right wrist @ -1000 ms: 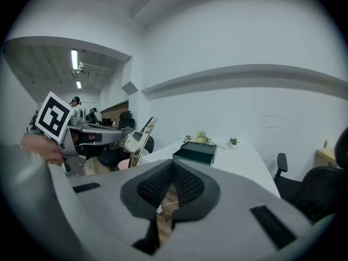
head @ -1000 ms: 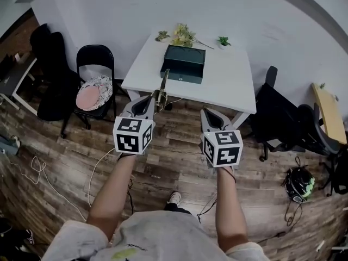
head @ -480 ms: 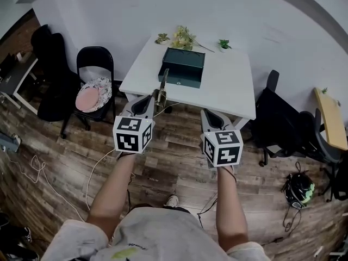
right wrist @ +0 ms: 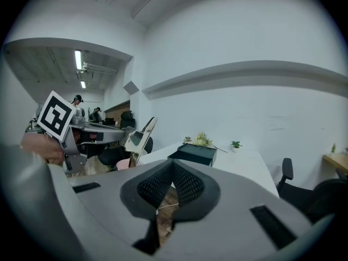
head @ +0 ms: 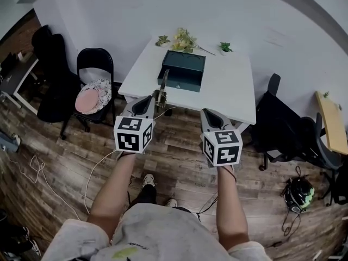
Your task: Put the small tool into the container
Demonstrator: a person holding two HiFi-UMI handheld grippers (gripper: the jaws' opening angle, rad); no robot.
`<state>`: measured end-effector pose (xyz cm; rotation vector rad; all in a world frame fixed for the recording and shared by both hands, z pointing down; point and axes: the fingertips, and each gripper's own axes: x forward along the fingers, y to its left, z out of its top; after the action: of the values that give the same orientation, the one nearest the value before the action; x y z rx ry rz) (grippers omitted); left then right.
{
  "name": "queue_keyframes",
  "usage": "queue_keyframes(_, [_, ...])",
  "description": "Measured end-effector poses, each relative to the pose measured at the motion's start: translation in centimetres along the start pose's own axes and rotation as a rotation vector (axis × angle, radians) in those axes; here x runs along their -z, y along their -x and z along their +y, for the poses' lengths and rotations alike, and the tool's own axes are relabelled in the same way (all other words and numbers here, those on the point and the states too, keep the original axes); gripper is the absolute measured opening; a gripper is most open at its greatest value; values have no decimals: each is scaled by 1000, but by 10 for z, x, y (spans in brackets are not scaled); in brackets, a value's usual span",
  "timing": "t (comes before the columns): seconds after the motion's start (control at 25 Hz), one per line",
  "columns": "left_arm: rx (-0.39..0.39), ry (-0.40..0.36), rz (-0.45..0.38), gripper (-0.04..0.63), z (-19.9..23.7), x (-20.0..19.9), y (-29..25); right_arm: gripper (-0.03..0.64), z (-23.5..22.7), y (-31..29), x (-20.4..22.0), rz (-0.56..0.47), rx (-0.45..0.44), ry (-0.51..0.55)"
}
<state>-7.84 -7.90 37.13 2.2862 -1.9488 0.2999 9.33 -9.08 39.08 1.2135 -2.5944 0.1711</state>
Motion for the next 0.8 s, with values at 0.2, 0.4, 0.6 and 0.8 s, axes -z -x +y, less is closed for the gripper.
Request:
queue_keyframes(0.2, [1,-5,-9,0,2,-2,-17,5,-12,-13,-3,-8,5,6])
queue_keyframes(0.4, [3,1,-9,0,11,0,-36,5,-19,-32,-4,-3,4,12])
queue_keyframes(0.6, [10,16,-16,0,24,2,-55,5,-23,-52,-6,5,12,26])
queue_keyframes(0.8, [24,27,-6,0,41,1,-78,5,-28,-78,-12,21,24,26])
